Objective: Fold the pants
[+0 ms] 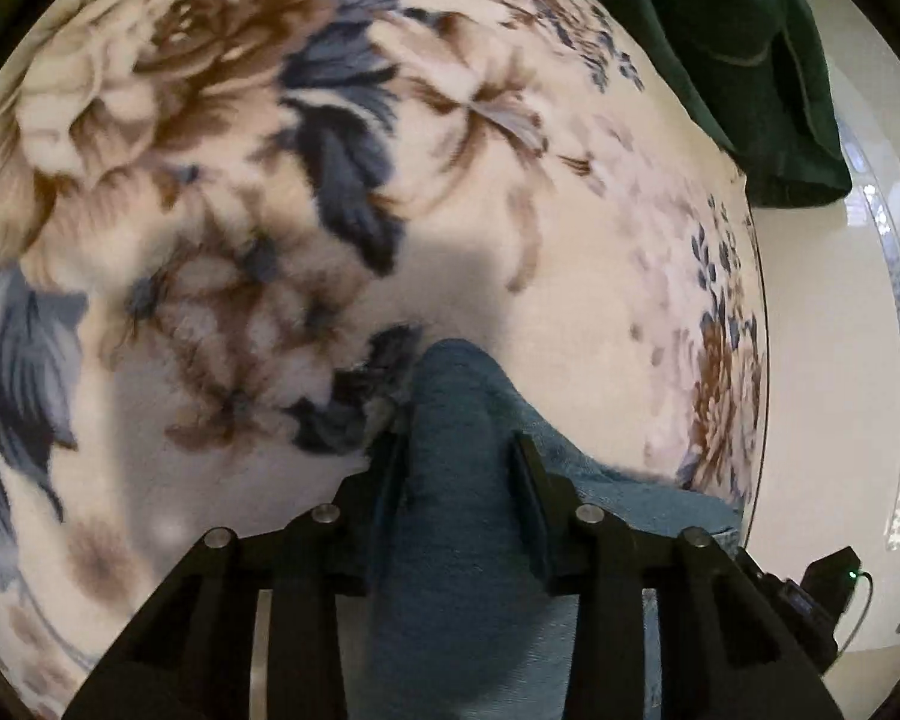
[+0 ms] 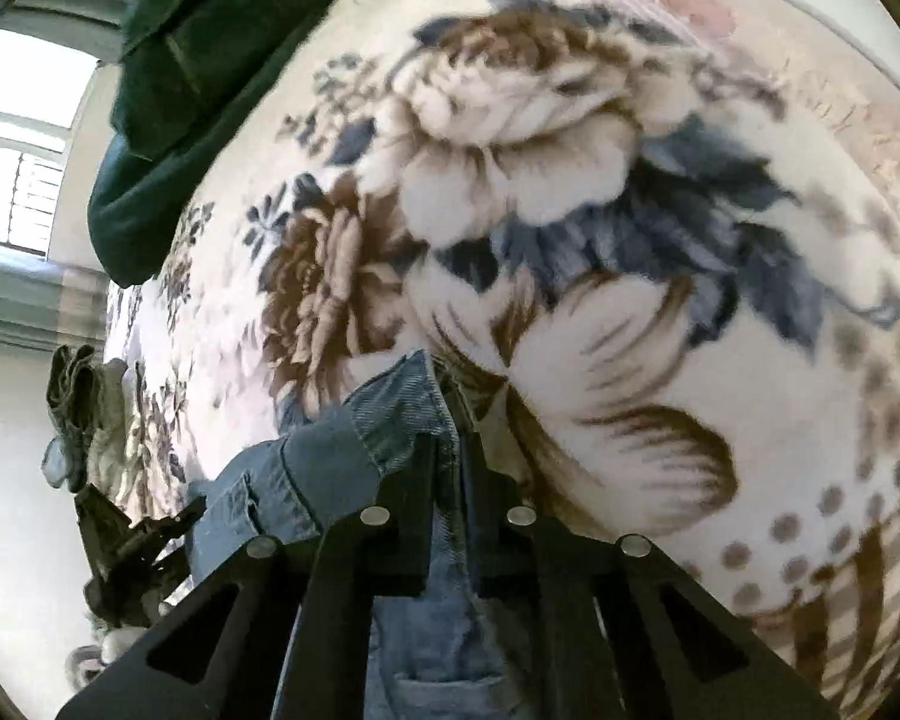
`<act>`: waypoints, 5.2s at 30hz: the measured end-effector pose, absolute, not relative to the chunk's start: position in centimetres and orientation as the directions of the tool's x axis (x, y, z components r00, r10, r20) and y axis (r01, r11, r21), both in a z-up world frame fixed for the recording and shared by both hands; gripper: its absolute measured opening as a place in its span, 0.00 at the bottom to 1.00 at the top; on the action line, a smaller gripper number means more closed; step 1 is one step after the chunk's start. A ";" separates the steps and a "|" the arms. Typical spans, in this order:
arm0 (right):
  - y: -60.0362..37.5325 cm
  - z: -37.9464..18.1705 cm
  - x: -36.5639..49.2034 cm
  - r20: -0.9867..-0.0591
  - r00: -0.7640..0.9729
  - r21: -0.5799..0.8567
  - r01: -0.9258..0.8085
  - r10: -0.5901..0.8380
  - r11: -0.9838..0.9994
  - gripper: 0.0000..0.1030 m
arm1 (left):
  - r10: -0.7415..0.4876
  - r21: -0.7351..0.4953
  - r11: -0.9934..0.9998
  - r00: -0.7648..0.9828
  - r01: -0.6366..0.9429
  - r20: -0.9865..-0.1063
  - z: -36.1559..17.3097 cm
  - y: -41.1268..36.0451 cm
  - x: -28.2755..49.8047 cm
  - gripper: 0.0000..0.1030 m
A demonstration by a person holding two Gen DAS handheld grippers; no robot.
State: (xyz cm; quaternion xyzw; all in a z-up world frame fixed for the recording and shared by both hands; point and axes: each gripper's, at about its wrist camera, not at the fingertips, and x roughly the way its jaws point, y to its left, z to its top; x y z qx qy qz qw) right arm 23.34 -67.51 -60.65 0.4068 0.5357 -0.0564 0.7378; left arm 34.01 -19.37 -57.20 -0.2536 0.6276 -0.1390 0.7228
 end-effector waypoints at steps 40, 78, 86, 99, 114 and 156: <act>-63.8 -62.1 7.4 -0.785 0.361 0.593 0.672 0.503 0.443 0.54 | -0.345 -0.345 0.938 0.018 -0.033 -0.939 -58.6 -22.8 23.8 1.00; -57.6 -64.9 12.9 -0.641 0.478 0.758 0.517 0.601 0.397 1.00 | -0.575 -0.579 0.814 0.079 -0.041 -0.814 -57.8 -20.1 26.3 1.00; -57.8 -62.8 12.2 -0.686 0.514 0.726 0.533 0.515 0.435 0.40 | -0.608 -0.610 0.792 0.140 0.037 -0.781 -55.6 -21.3 26.2 0.49; -56.4 -54.5 12.7 -0.673 0.567 0.738 0.474 0.475 0.481 0.27 | -0.666 -0.667 0.741 0.201 0.068 -0.719 -49.2 -20.6 25.9 0.26; -47.5 -34.7 22.5 -0.594 0.586 0.785 0.271 0.551 0.558 0.27 | -0.647 -0.665 0.743 0.348 0.084 -0.679 -31.6 -11.9 29.6 0.26; -8.3 -39.8 59.0 -0.837 0.354 0.525 0.298 0.418 0.797 0.77 | -0.463 -0.537 0.825 0.335 -0.177 -0.821 -39.1 32.9 67.1 0.34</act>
